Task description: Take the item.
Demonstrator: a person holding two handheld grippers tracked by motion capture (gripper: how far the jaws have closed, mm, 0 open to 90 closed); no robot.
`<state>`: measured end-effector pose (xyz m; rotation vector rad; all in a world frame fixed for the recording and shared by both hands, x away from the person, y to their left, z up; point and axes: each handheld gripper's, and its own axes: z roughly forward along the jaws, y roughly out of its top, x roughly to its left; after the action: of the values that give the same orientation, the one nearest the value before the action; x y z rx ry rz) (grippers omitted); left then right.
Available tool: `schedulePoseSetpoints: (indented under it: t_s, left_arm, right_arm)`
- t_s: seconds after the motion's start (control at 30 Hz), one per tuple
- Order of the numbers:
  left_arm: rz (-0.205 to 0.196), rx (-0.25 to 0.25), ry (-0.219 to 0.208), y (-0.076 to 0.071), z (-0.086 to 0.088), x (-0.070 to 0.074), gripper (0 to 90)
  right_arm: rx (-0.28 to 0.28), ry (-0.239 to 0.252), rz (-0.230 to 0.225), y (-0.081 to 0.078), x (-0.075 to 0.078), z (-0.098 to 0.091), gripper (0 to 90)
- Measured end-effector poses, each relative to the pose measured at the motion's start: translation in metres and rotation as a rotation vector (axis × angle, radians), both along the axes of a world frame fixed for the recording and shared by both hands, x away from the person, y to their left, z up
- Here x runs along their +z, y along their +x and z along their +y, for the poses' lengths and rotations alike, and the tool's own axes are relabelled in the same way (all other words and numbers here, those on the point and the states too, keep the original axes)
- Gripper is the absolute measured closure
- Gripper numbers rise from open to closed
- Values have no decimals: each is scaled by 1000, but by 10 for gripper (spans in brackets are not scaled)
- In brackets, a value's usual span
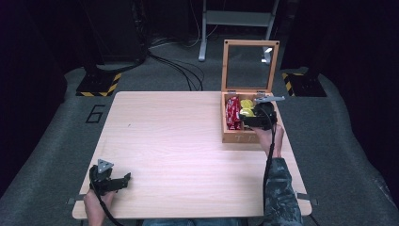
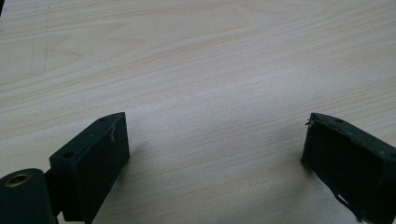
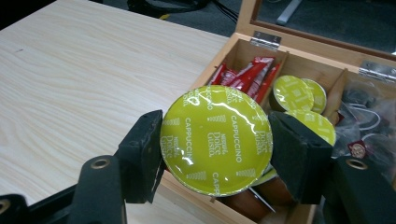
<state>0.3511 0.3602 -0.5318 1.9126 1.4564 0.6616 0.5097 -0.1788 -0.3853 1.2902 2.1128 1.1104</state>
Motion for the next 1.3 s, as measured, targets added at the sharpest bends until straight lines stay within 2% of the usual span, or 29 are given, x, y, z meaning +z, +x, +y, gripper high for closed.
schedulePoseSetpoints:
  t_s: [0.73,1.0,1.3]
  left_arm:
    - [0,0,-2,0,0,0,69]
    - [-1,1,-2,0,0,0,69]
    - [0,0,-1,0,0,0,69]
  right_arm:
    - [102,-32,-50,-9,18,41,377]
    - [132,-39,-55,-11,19,56,377]
    - [181,-49,-50,-11,14,77,377]
